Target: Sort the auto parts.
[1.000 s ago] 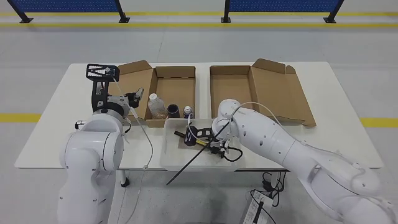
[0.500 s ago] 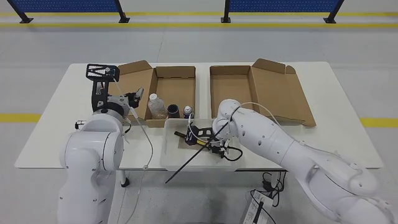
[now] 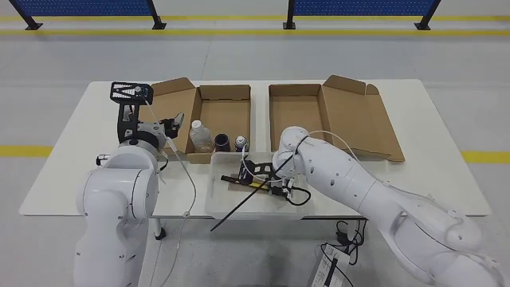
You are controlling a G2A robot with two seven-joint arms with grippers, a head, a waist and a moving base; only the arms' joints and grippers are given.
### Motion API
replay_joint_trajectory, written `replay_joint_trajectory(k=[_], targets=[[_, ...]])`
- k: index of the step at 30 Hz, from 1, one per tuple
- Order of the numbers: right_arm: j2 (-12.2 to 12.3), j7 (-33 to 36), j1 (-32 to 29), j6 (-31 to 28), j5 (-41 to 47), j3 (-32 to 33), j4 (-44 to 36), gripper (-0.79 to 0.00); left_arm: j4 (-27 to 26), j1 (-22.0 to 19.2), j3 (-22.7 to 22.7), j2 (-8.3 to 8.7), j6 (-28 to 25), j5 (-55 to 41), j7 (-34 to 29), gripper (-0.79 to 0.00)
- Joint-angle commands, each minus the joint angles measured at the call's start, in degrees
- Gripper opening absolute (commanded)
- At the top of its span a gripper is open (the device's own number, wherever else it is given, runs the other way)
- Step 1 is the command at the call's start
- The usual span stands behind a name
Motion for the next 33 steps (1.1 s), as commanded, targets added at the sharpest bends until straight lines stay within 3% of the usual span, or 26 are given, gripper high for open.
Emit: replay_joint_trajectory(k=[1, 11, 23, 33], targets=[[0.1, -0.1, 0.1, -0.3, 0.2, 0.4, -0.1, -0.785, 0.0, 0.0, 0.0, 0.00, 0.0, 0.0, 0.0, 0.000], [1.9, -1.8, 0.5, -2.9, 2.7, 2.8, -3.2, -0.785, 0.0, 0.0, 0.0, 0.00, 0.0, 0.0, 0.0, 0.000], [7.4, -1.8, 0.6, -2.9, 5.9, 4.4, -12.1, -0.785, 0.0, 0.0, 0.0, 0.00, 0.0, 0.0, 0.0, 0.000], [10.6, -2.5, -1.0, -3.6, 7.9, 6.6, -16.4, -0.785, 0.0, 0.0, 0.0, 0.00, 0.0, 0.0, 0.0, 0.000]])
